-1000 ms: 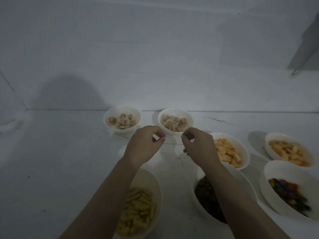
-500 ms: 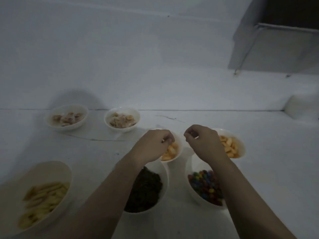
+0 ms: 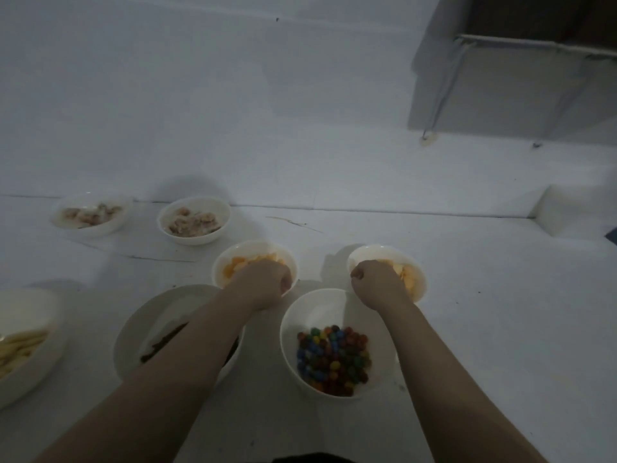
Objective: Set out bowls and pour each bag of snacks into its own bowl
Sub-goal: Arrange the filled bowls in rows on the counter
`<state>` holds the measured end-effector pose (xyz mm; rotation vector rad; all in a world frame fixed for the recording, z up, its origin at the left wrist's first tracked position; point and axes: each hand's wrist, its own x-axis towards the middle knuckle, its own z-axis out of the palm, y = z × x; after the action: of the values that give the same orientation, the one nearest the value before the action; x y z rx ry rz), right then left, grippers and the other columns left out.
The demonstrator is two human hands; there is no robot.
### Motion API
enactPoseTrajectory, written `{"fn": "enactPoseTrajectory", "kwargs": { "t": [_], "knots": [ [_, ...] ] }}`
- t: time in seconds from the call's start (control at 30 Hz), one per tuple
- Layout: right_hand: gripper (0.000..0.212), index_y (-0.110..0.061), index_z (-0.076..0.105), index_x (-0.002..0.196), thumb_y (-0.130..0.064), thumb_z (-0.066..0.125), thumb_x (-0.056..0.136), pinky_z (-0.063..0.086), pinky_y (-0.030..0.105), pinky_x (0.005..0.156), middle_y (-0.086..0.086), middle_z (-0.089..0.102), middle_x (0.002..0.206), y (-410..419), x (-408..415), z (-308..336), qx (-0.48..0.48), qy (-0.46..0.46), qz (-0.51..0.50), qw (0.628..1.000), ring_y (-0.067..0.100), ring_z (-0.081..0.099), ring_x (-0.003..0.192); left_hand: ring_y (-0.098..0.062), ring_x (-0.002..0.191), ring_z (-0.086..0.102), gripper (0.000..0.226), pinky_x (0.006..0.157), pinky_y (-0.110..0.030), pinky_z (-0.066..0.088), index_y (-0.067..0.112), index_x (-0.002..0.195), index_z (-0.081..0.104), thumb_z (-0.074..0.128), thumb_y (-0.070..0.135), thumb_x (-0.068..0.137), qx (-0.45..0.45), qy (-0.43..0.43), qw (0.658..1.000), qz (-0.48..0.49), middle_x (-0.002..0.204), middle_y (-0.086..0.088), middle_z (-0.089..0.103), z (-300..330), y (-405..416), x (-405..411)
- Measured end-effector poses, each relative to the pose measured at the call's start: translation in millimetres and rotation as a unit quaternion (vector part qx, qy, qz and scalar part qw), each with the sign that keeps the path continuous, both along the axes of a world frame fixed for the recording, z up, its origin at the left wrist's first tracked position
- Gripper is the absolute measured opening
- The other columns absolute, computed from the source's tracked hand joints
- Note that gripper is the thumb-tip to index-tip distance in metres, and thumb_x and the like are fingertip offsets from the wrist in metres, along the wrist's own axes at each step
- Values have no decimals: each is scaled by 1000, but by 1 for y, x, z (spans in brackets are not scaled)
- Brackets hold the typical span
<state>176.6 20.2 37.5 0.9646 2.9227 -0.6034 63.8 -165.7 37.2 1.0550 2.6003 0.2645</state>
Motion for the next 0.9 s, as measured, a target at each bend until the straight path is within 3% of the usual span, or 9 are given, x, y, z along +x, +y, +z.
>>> {"fn": "enactPoseTrajectory", "kwargs": {
  "t": [0.17, 0.4, 0.63, 0.9],
  "knots": [
    [26, -18, 68, 117, -13, 55, 94, 51, 30, 71, 2, 69, 110, 13, -11, -13, 18, -13, -9, 1000, 21, 65, 95, -18, 101, 58, 29, 92, -39, 51, 27, 106, 67, 56, 10, 85, 20, 20, 1000, 14, 110, 5, 63, -7, 9, -6],
    [30, -17, 67, 117, -6, 48, 96, 45, 31, 63, 6, 67, 114, 23, -37, -21, 82, 1, -15, 996, 25, 65, 100, -22, 98, 58, 24, 90, -40, 51, 21, 104, 66, 53, 9, 89, 39, 70, 997, 19, 107, 2, 63, -11, 37, -33],
    [35, -22, 68, 118, -5, 48, 95, 40, 27, 65, 3, 69, 113, 56, -58, -30, 73, 70, -29, 994, 24, 64, 103, -25, 97, 60, 24, 86, -43, 52, 16, 99, 68, 50, 4, 88, 78, 74, 994, 25, 104, -2, 66, -14, 70, -62],
    [39, -23, 66, 120, -1, 49, 94, 41, 27, 69, 3, 67, 117, 88, -82, -28, 62, 61, -45, 995, 24, 62, 106, -26, 105, 58, 30, 89, -41, 51, 19, 108, 68, 50, 4, 89, 93, 66, 993, 34, 116, -1, 64, -21, 96, -90]
  ]
}}
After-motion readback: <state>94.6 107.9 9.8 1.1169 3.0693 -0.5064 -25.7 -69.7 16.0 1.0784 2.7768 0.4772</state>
